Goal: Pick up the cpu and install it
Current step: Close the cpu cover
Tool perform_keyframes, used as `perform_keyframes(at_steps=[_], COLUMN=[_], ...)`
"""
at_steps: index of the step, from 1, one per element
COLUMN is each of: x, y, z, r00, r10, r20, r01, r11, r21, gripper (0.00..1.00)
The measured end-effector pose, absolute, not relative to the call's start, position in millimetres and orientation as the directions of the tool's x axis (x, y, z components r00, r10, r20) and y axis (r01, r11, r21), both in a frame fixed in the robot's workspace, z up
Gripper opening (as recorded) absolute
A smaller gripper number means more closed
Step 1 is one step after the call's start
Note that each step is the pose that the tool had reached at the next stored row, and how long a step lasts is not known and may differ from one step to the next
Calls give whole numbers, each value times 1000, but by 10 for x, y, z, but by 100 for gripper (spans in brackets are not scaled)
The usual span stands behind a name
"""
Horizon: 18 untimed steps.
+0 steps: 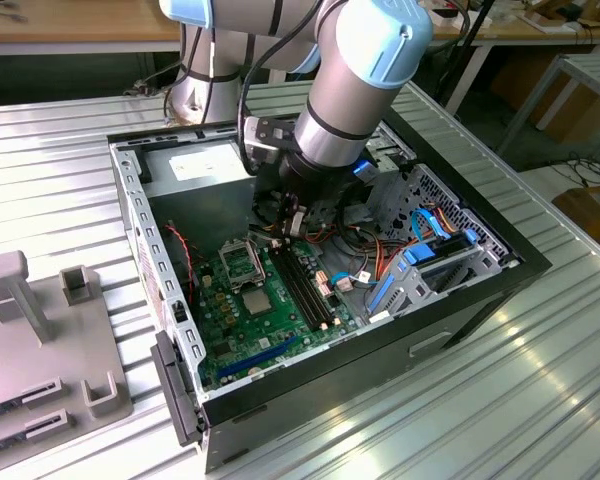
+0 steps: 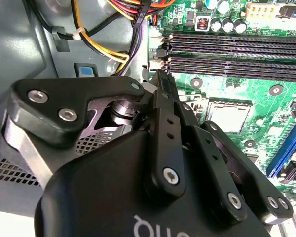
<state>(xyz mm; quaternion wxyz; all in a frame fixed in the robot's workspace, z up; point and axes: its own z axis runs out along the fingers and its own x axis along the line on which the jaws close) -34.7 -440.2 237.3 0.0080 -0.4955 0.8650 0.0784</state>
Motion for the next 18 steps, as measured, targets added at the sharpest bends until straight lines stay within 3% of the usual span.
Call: perform_keyframes(at_steps=[5,12,18], x=[-349,-349,-381], y=[-4394,-4397,-4451], z=[2361,2340,2267], r00=[-509,-509,-509], r10=[-854,-845,-843], r20=[-105,-162,-176], r01=[-858,-859,-859], r11=[495,485,482], r21=[136,167,175], gripper=[11,11,11])
